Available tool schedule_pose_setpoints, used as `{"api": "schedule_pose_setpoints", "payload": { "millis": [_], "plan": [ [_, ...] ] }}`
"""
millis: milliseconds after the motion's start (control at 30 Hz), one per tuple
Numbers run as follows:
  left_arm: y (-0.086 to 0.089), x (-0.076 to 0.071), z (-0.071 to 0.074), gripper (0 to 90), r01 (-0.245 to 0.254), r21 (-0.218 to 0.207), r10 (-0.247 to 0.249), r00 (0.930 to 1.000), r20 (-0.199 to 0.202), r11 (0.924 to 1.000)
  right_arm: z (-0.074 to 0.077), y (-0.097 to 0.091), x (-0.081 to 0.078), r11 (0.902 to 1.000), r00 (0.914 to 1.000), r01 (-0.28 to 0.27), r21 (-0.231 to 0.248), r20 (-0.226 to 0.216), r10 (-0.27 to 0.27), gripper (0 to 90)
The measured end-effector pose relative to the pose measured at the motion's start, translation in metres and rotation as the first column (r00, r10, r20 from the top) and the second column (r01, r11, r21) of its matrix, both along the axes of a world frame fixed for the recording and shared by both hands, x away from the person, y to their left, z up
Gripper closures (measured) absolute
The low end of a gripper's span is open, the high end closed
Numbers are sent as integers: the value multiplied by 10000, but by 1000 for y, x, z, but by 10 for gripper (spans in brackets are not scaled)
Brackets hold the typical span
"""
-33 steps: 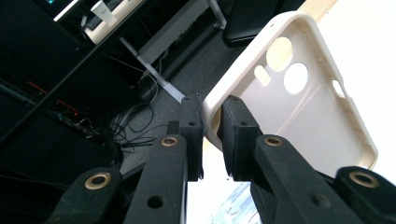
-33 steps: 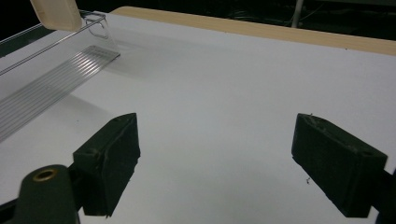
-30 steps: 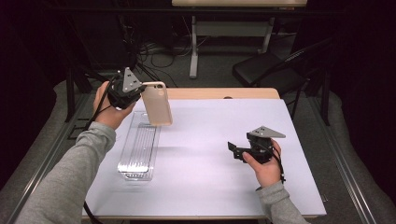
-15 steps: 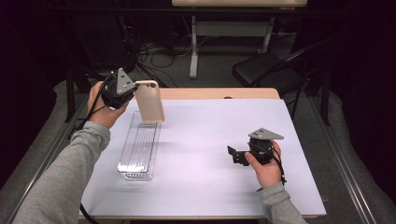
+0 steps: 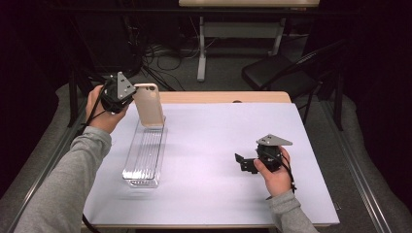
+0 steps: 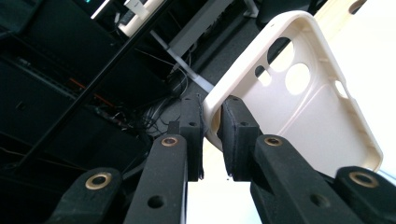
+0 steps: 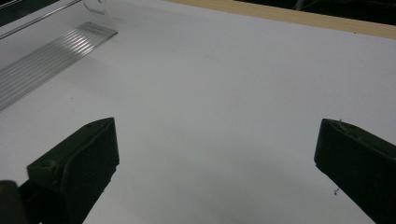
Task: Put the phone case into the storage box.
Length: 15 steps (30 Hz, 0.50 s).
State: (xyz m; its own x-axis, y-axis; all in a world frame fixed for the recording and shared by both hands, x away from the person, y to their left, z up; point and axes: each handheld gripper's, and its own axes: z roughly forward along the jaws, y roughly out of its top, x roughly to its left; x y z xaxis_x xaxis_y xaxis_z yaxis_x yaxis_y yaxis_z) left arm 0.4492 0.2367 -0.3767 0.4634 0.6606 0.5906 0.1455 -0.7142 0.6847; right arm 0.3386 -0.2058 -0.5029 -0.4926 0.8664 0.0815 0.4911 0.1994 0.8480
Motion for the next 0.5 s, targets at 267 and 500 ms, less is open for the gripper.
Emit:
{"api": "schedule_pose_setpoints", "payload": {
  "millis": [267, 500],
  "plan": [
    [3, 3, -4, 801, -109, 108, 111, 9998, -174, 9999, -2, 2, 0, 10000, 10000, -51, -73, -49, 50, 0],
    [7, 5, -6, 801, -282, 24, 283, 9994, -222, 9996, -4, 2, 0, 9998, 9999, -102, -184, -91, 100, 0]
  ]
}}
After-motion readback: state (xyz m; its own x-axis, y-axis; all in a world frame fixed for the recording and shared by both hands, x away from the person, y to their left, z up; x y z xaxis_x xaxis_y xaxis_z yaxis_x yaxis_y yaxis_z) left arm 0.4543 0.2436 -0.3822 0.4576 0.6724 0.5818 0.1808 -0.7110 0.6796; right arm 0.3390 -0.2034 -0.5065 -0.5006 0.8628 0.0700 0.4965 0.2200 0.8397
